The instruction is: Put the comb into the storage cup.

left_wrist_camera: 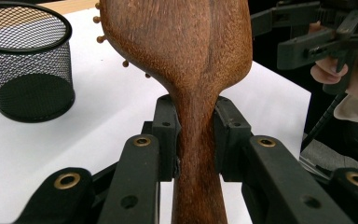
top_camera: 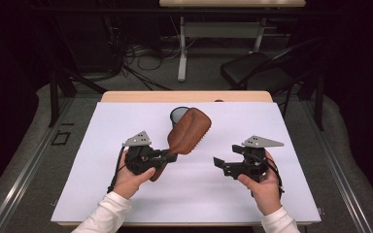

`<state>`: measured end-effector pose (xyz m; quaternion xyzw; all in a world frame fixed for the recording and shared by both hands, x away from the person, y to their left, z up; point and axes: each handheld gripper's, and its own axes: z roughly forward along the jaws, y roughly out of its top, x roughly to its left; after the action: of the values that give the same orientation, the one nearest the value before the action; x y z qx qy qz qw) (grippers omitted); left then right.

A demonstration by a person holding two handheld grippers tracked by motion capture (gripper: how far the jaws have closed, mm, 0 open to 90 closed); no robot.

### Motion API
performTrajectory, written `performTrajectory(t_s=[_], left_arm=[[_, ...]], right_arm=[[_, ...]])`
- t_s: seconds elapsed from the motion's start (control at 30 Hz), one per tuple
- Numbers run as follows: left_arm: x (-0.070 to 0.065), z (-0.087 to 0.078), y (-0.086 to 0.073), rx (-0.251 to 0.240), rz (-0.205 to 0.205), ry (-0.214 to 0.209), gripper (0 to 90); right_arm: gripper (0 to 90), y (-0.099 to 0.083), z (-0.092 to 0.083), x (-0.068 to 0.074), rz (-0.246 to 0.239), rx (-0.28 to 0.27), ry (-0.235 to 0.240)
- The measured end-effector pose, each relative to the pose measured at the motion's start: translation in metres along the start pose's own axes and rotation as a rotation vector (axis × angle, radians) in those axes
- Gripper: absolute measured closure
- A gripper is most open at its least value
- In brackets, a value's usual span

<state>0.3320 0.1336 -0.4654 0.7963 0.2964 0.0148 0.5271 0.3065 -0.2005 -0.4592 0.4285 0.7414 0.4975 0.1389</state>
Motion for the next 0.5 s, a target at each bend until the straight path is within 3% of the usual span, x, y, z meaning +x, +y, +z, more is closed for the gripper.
performTrajectory(t_s=[0.5], left_arm=[[0.003,0.000,-0.002,-0.005,-0.004,0.000,73.6]], right_arm=[[12.3,0.027,0.011,0.006,0.012,0.044,0.019]])
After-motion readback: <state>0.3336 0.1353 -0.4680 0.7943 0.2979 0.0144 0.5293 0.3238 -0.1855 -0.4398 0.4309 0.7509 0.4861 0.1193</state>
